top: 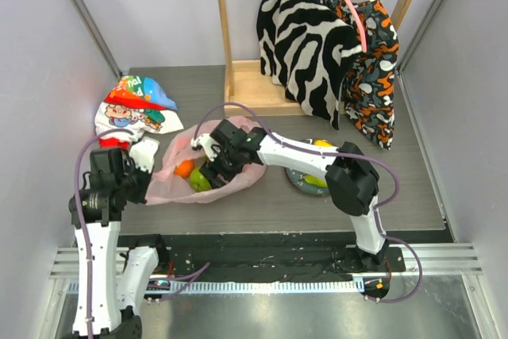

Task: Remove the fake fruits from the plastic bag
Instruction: Adjust the plastic bag at the center of the board.

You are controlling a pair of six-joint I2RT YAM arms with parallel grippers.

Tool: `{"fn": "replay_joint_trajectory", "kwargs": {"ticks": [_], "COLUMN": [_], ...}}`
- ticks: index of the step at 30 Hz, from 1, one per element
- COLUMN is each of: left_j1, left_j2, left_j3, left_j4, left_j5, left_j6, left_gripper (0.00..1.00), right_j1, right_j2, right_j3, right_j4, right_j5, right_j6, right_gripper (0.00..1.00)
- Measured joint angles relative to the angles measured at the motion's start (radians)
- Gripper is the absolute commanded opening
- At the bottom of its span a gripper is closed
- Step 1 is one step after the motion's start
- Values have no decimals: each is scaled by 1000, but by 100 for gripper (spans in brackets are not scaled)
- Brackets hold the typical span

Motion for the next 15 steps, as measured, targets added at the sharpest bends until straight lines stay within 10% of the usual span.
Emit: {"fn": "replay_joint_trajectory", "kwargs": {"ticks": [8, 15], "left_j1": [0, 0], "left_j2": [-115, -119], "left_j3": [-91, -91], "left_j4": [-100, -105], "left_j5": [-43, -50], "left_j6": [144, 131], "left_gripper": [0, 0], "right_j1": [71, 73], "right_j2": [-100, 56], "right_j3": [-82, 193], "right_j4": [19, 58], "right_j5": [91, 111], "right_j6": [-9, 21], "right_gripper": [80, 89]}}
